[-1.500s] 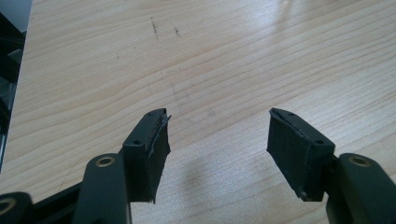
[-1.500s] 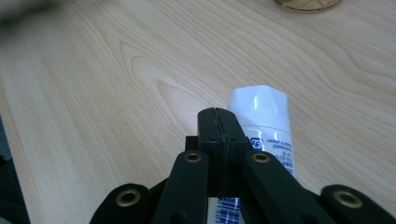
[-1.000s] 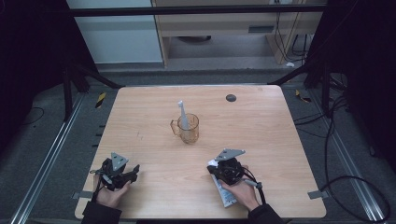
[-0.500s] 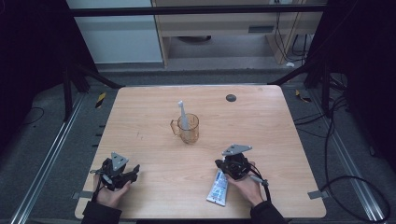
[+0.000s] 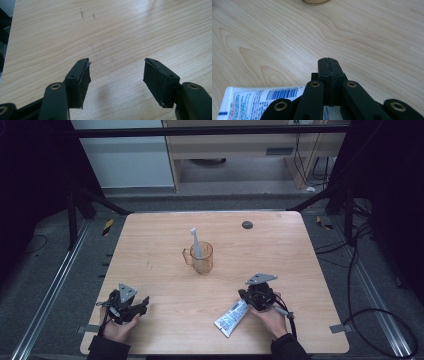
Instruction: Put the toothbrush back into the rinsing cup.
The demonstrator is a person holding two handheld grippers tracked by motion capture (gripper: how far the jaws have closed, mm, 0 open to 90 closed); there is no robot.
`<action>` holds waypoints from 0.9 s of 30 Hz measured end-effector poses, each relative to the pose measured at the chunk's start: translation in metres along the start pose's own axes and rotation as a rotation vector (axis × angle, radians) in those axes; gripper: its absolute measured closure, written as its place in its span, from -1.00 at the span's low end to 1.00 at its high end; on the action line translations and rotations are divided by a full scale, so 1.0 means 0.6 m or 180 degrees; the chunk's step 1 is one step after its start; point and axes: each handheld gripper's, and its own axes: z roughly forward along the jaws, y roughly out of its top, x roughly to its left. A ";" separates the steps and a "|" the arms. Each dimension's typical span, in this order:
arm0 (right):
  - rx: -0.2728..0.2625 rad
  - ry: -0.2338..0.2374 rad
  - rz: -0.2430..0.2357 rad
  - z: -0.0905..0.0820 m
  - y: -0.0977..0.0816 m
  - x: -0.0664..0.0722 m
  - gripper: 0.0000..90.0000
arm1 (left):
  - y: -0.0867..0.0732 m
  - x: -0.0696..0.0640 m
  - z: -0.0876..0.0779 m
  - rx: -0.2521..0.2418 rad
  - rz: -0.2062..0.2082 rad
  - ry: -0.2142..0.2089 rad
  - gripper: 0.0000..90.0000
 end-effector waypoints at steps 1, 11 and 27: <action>0.0007 0.0000 0.0011 -0.001 -0.001 -0.001 1.00 | 0.000 0.000 0.000 0.0002 0.0000 0.0001 -0.18; 0.0056 -0.0048 0.0038 -0.017 -0.010 -0.014 1.00 | 0.000 0.000 0.000 0.0004 -0.0001 -0.0003 -0.18; 0.0113 -0.0064 0.0077 -0.050 -0.028 -0.032 1.00 | 0.000 0.001 0.000 0.0009 0.0000 0.0008 -0.19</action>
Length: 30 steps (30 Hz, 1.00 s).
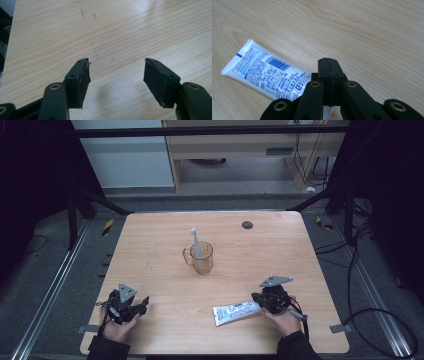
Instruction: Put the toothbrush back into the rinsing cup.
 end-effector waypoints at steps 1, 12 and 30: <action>0.0002 0.0009 0.0017 -0.002 -0.001 -0.001 1.00 | 0.000 0.000 0.000 -0.0002 -0.0001 0.0001 -0.19; 0.0024 0.0095 -0.0012 -0.021 -0.019 0.002 1.00 | 0.000 0.001 0.000 0.0005 -0.0009 0.0000 -0.19; 0.0086 0.0229 -0.0078 -0.040 -0.036 0.019 0.98 | 0.000 0.001 0.000 0.0009 -0.0008 -0.0002 -0.20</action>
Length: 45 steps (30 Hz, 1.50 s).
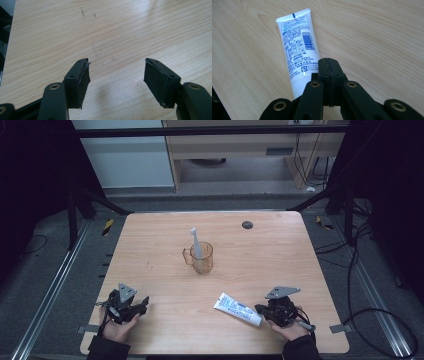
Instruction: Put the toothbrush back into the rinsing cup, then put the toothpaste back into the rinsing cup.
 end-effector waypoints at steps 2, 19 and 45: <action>-0.0022 0.0006 0.0004 0.000 0.000 -0.001 0.93 | 0.000 0.000 0.000 0.0002 0.0002 -0.0001 -0.20; -0.0174 -0.0026 -0.0124 -0.006 0.051 0.002 0.04 | 0.001 0.001 0.005 0.0030 -0.0002 -0.0008 -0.22; 0.0324 0.0103 -0.0424 0.047 0.079 0.032 -0.28 | 0.011 0.001 0.012 0.0052 -0.0052 -0.0011 -0.32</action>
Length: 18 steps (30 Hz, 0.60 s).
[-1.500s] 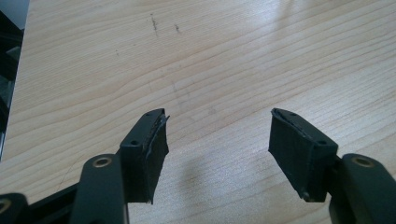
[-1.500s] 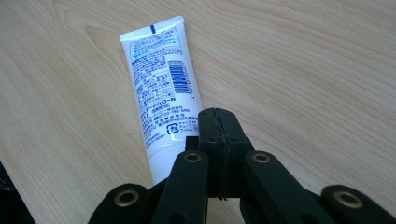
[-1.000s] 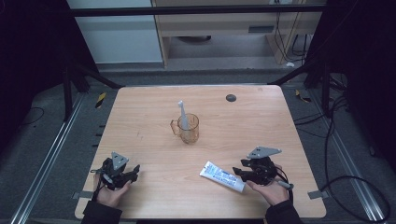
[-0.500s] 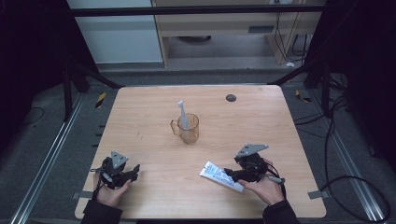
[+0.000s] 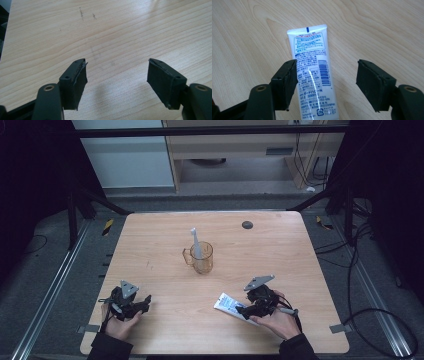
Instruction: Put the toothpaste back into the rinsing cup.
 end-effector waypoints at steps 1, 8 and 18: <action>0.0012 0.0010 -0.0007 0.002 0.001 0.000 -0.28 | 0.000 0.000 0.000 0.0003 0.0001 -0.0001 -0.32; 0.0150 0.0060 -0.0065 0.020 0.006 0.010 -0.31 | -0.002 0.000 -0.001 0.0008 0.0022 -0.0003 -0.32; 0.0319 0.0082 -0.0095 0.035 0.009 0.013 -0.30 | -0.003 0.001 0.001 0.0035 0.0029 -0.0009 -0.33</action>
